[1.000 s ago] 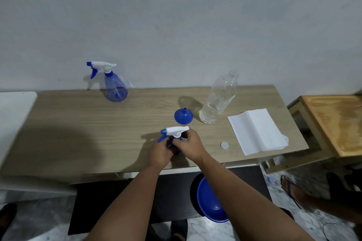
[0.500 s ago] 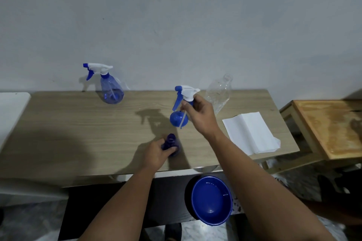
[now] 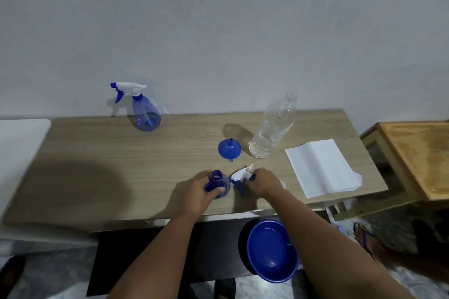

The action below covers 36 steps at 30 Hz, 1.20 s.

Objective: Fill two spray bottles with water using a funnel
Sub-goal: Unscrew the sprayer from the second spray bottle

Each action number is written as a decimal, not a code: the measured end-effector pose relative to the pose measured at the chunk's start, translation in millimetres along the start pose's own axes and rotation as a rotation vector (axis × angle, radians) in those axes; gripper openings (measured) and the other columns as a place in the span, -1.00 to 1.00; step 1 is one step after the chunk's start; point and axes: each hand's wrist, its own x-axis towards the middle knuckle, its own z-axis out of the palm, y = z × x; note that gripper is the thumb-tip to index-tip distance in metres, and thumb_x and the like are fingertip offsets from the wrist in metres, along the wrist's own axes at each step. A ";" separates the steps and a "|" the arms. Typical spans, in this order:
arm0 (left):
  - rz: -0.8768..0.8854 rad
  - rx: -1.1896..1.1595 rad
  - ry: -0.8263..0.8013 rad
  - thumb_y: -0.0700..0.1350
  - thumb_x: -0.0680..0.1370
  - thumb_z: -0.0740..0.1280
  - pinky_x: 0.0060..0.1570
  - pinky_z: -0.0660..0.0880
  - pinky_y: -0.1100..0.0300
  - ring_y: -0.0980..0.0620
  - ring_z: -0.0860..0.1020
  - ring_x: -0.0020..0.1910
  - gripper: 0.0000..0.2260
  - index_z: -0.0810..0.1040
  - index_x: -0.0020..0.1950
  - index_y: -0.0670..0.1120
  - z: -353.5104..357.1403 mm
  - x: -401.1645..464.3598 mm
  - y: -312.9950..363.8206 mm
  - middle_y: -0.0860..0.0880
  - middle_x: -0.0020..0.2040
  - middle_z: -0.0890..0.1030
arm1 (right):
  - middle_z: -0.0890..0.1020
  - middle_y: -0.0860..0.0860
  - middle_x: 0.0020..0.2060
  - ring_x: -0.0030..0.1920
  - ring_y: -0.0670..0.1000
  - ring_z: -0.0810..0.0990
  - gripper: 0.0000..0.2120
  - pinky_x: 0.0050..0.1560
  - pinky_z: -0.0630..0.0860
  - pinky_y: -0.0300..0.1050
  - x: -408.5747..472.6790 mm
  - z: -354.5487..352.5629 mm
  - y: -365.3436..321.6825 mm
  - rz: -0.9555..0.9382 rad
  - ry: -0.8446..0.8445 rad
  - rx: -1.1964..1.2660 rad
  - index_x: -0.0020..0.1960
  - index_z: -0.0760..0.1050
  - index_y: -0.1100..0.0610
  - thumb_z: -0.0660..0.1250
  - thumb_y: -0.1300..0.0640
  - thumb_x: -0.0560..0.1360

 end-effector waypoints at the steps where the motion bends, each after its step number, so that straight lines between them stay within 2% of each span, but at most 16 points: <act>1: -0.004 0.016 0.002 0.13 0.43 0.55 0.16 0.56 0.04 0.01 0.65 0.06 -0.50 0.59 0.34 0.06 -1.2 -0.3 1.2 0.06 0.08 0.71 | 0.71 0.11 0.11 0.09 0.15 0.68 -0.67 0.05 0.53 -0.03 0.1 0.2 -1.0 0.014 0.006 -0.011 0.27 0.61 0.13 0.35 -0.03 0.61; 3: -0.002 0.059 -0.002 0.13 0.45 0.53 0.10 0.53 0.14 0.00 0.65 0.07 -0.50 0.58 0.36 0.06 -4.0 -1.9 5.5 0.04 0.09 0.71 | 0.70 0.10 0.15 0.13 0.15 0.67 -0.65 0.15 0.56 0.00 -1.8 -1.9 -4.3 0.039 0.018 -0.041 0.32 0.59 0.12 0.34 -0.04 0.62; 5: 0.011 0.131 -0.015 0.10 0.49 0.51 -0.05 0.40 0.37 0.01 0.63 0.10 -0.52 0.56 0.38 0.04 -6.7 -4.4 9.9 0.03 0.14 0.70 | 0.68 0.06 0.16 0.15 0.14 0.66 -0.60 0.23 0.58 0.07 -6.9 -5.8 -8.1 0.057 0.037 -0.120 0.32 0.57 0.07 0.36 -0.12 0.58; 6: 0.024 0.157 -0.012 0.08 0.51 0.50 -0.13 0.34 0.46 0.02 0.62 0.10 -0.54 0.55 0.38 0.04 -8.2 -5.8 11.9 0.03 0.15 0.69 | 0.68 0.05 0.16 0.15 0.13 0.66 -0.58 0.22 0.59 0.08 -10.3 -8.4 -10.6 0.055 0.049 -0.184 0.32 0.56 0.05 0.38 -0.16 0.56; 8: 0.067 0.218 0.019 0.10 0.52 0.48 -0.15 0.31 0.57 0.04 0.61 0.08 -0.56 0.55 0.37 0.04 -10.4 -8.9 12.7 0.06 0.16 0.68 | 0.69 0.04 0.14 0.13 0.12 0.68 -0.61 0.11 0.59 0.01 -15.1 -13.2 -15.7 0.035 0.081 -0.286 0.30 0.56 0.04 0.39 -0.12 0.55; 10: 0.106 0.264 0.053 0.17 0.52 0.46 -0.13 0.29 0.56 0.07 0.61 0.11 -0.54 0.55 0.37 0.06 -13.2 -12.4 12.8 0.12 0.19 0.66 | 0.69 0.04 0.12 0.12 0.12 0.69 -0.67 -0.01 0.53 -0.06 -17.1 -20.6 -23.5 0.016 0.124 -0.343 0.27 0.58 0.06 0.39 -0.03 0.55; 13: 0.132 0.275 0.070 0.24 0.51 0.43 -0.05 0.28 0.44 0.08 0.62 0.15 -0.52 0.55 0.37 0.07 -14.2 -9.6 7.9 0.15 0.22 0.64 | 0.69 0.07 0.05 0.07 0.14 0.69 -0.77 -0.08 0.46 -0.09 -15.6 -34.0 -41.9 -0.031 0.167 -0.376 0.18 0.59 0.10 0.34 0.07 0.56; 15: 0.161 0.287 0.066 0.23 0.51 0.43 -0.01 0.26 0.44 0.09 0.60 0.20 -0.51 0.55 0.39 0.06 -15.4 -6.1 8.5 0.16 0.27 0.62 | 0.65 0.05 -0.13 -0.08 0.13 0.66 -0.87 -0.15 0.46 -0.11 -10.1 -43.2 -57.3 -0.053 0.174 -0.341 0.04 0.57 0.11 0.32 0.12 0.53; 17: 0.172 0.301 0.058 0.22 0.51 0.44 0.10 0.26 0.40 0.08 0.57 0.27 -0.49 0.55 0.41 0.05 -16.2 -4.5 9.4 0.16 0.34 0.59 | 0.59 0.00 -0.25 -0.19 0.12 0.62 -0.87 -0.22 0.46 -0.11 0.1 -50.8 -73.1 -0.095 0.194 -0.292 0.01 0.57 0.12 0.30 0.13 0.50; 19: 0.159 0.303 0.062 0.21 0.50 0.46 0.17 0.27 0.38 0.06 0.58 0.27 -0.49 0.56 0.40 0.05 -15.7 -2.9 8.3 0.14 0.32 0.61 | 0.63 0.04 -0.18 -0.17 0.14 0.61 -0.81 -0.22 0.46 -0.10 13.4 -56.0 -88.5 -0.150 0.202 -0.265 0.07 0.60 0.13 0.29 0.13 0.50; 21: 0.123 0.286 0.049 0.18 0.49 0.48 0.11 0.27 0.41 0.05 0.59 0.26 -0.49 0.56 0.40 0.06 -14.2 -2.6 7.7 0.13 0.29 0.62 | 0.68 0.10 0.01 -0.03 0.18 0.64 -0.75 -0.13 0.52 -0.06 28.7 -58.3 -102.4 -0.195 0.199 -0.270 0.16 0.59 0.13 0.29 0.13 0.52; 23: 0.097 0.230 0.029 0.13 0.50 0.49 0.04 0.20 0.56 0.05 0.56 0.29 -0.48 0.54 0.43 0.05 -11.5 0.4 5.7 0.12 0.32 0.60 | 0.62 0.14 0.20 0.13 0.21 0.64 -0.65 -0.01 0.58 0.02 44.0 -57.2 -112.7 -0.211 0.169 -0.307 0.32 0.52 0.12 0.30 0.11 0.55; 25: 0.090 0.202 -0.006 0.13 0.50 0.50 0.04 0.17 0.60 0.05 0.53 0.33 -0.45 0.51 0.46 0.02 -10.3 5.5 3.1 0.11 0.38 0.57 | 0.51 0.16 0.33 0.26 0.24 0.59 -0.51 0.08 0.58 0.08 57.4 -53.5 -116.8 -0.190 0.103 -0.365 0.43 0.41 0.11 0.38 0.01 0.55; 29: 0.050 0.148 -0.084 0.18 0.46 0.51 0.06 0.29 0.44 0.02 0.57 0.28 -0.37 0.50 0.47 -0.02 -10.0 14.1 -1.2 0.04 0.37 0.59 | 0.48 0.17 0.33 0.23 0.21 0.59 -0.25 0.00 0.58 0.04 73.6 -40.1 -109.6 -0.125 -0.013 -0.384 0.47 0.33 0.14 0.56 -0.11 0.42; 33: 0.047 0.126 -0.090 0.20 0.44 0.52 0.06 0.27 0.49 0.02 0.58 0.28 -0.33 0.48 0.48 -0.03 -9.7 14.3 -2.9 0.03 0.37 0.59 | 0.54 0.14 0.29 0.24 0.20 0.62 -0.23 0.08 0.62 0.06 74.9 -26.9 -108.3 -0.091 0.011 -0.336 0.46 0.33 0.14 0.58 -0.14 0.42; 36: 0.060 0.124 -0.088 0.24 0.44 0.50 0.03 0.28 0.48 0.03 0.60 0.25 -0.34 0.49 0.47 0.00 -9.1 14.3 -4.7 0.05 0.35 0.61 | 0.53 0.15 0.31 0.27 0.23 0.60 -0.23 0.03 0.58 0.04 72.9 -20.9 -111.7 -0.081 0.036 -0.329 0.44 0.34 0.14 0.61 -0.10 0.39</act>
